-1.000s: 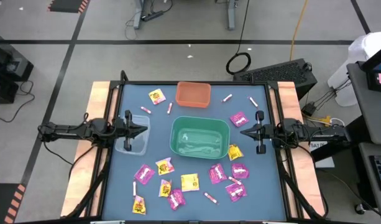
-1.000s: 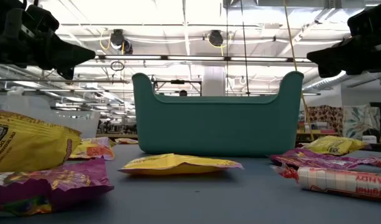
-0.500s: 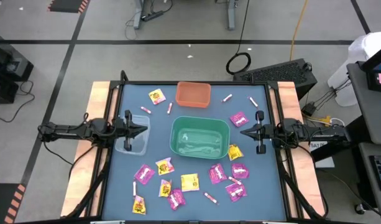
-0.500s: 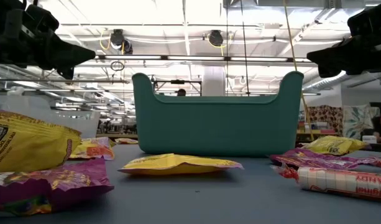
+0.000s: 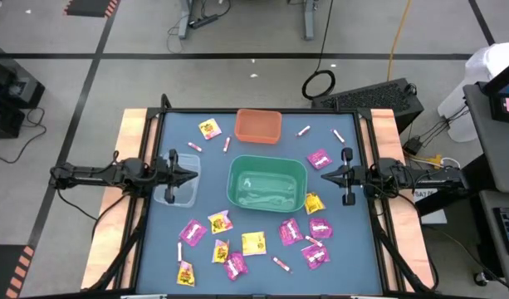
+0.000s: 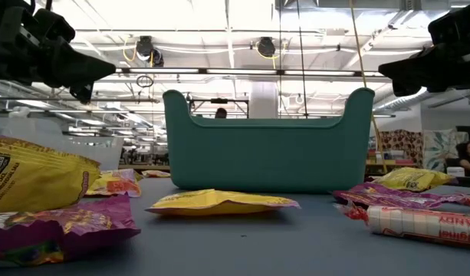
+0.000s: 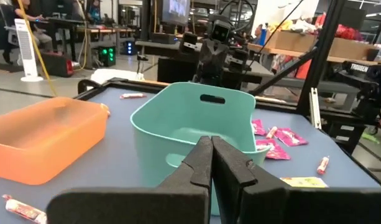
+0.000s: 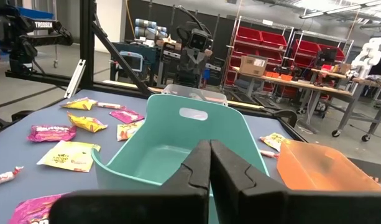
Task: Sort candy
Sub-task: Put the orange candy into the transparent bin
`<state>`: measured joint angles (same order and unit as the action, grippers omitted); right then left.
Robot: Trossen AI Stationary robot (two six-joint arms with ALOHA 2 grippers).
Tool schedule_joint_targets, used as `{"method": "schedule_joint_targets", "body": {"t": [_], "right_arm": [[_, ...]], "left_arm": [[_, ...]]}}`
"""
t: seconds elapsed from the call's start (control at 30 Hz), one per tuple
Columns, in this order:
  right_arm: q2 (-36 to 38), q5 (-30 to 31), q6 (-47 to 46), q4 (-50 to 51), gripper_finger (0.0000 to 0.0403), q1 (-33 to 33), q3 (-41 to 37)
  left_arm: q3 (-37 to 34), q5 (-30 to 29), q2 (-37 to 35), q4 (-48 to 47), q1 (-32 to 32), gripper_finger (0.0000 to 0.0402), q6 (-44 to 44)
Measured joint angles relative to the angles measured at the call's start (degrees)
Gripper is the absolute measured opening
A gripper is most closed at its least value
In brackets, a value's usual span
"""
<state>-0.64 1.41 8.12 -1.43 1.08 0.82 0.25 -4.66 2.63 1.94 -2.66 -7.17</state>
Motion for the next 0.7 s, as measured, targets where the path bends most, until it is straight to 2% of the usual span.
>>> {"method": "schedule_joint_targets", "body": {"t": [0.43, 0.7], "right_arm": [[0.0, 0.0, 0.0, 0.0, 0.0, 0.0, 0.0], [0.0, 0.2, 0.0, 0.0, 0.0, 0.0, 0.0]], "left_arm": [[4.1, -3.1, 0.5, 0.1, 0.0, 0.0008, 3.5], [13.8, -3.4, 2.1, 0.4, 0.0, 0.0008, 4.4]]}}
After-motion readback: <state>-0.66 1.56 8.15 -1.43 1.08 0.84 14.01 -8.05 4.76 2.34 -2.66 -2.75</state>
